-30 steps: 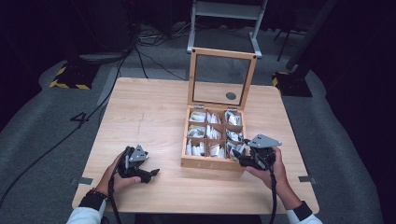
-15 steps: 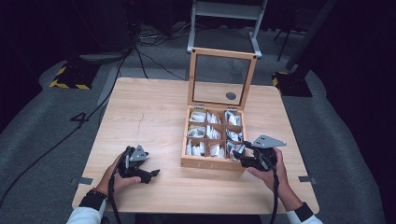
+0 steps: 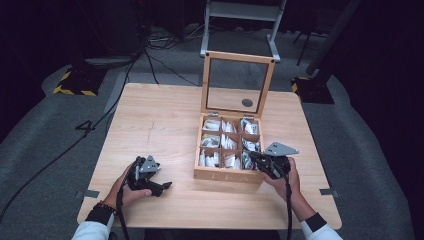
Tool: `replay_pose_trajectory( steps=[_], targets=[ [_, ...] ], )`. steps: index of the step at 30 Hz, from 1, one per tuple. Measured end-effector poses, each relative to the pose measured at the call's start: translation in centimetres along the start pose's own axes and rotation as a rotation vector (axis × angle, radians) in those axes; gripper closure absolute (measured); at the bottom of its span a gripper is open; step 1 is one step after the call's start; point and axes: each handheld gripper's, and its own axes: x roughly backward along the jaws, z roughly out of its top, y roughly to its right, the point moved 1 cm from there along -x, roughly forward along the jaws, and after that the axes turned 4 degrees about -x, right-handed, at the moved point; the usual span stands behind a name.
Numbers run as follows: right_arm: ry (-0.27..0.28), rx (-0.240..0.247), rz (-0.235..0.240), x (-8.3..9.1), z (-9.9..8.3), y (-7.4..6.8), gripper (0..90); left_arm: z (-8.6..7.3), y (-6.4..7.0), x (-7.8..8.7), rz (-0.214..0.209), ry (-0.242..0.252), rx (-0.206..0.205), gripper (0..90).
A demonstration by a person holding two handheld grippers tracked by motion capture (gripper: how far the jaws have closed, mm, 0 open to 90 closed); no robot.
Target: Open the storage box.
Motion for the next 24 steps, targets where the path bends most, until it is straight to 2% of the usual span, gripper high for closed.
replay_pose_trajectory(
  steps=[1, 12, 14, 15, 16, 17, 18, 19, 20, 22, 24],
  targets=[
    [0.008, -0.003, -0.002, 0.1, 0.0, 0.1, 90.0, 0.0, 0.0, 0.0, 0.000, 0.000, 0.000, 15.7],
    [0.076, 0.008, 0.060, 1.6, 0.4, 0.7, 90.0, 0.0, -0.1, 0.0, -0.012, 0.000, -0.009, 15.4],
    [0.048, -0.007, 0.116, 1.6, 0.4, 0.9, 90.0, 0.0, -0.2, 0.0, -0.012, 0.000, -0.010, 15.4],
    [0.046, -0.003, 0.102, 1.6, 0.4, 0.7, 90.0, 0.0, -0.1, 0.0, -0.012, 0.001, -0.009, 15.4],
    [0.042, -0.001, 0.099, 1.5, 0.3, 0.5, 86.0, 0.0, -0.1, 0.0, -0.012, 0.001, -0.009, 15.4],
    [0.036, -0.001, 0.107, 1.5, 0.2, 0.3, 78.0, 0.0, -0.1, 0.0, -0.012, 0.000, -0.010, 15.4],
    [0.036, -0.001, 0.107, 1.5, 0.2, 0.3, 78.0, 0.0, -0.1, 0.0, -0.012, 0.000, -0.010, 15.4],
    [0.026, -0.004, 0.113, 1.4, 0.1, 0.0, 69.8, 0.0, -0.1, 0.0, -0.011, 0.000, -0.009, 15.4],
    [0.017, 0.011, 0.097, 1.2, 0.1, -0.7, 58.7, 0.0, -0.1, 0.0, -0.011, 0.000, -0.009, 15.4],
    [0.016, 0.004, 0.099, 1.1, 0.0, -0.9, 50.2, 0.0, -0.1, 0.0, -0.011, 0.000, -0.009, 15.4],
    [0.001, 0.006, 0.085, 1.0, -0.1, -1.2, 45.7, 0.0, -0.1, 0.0, -0.010, -0.001, -0.010, 15.4]
  ],
)
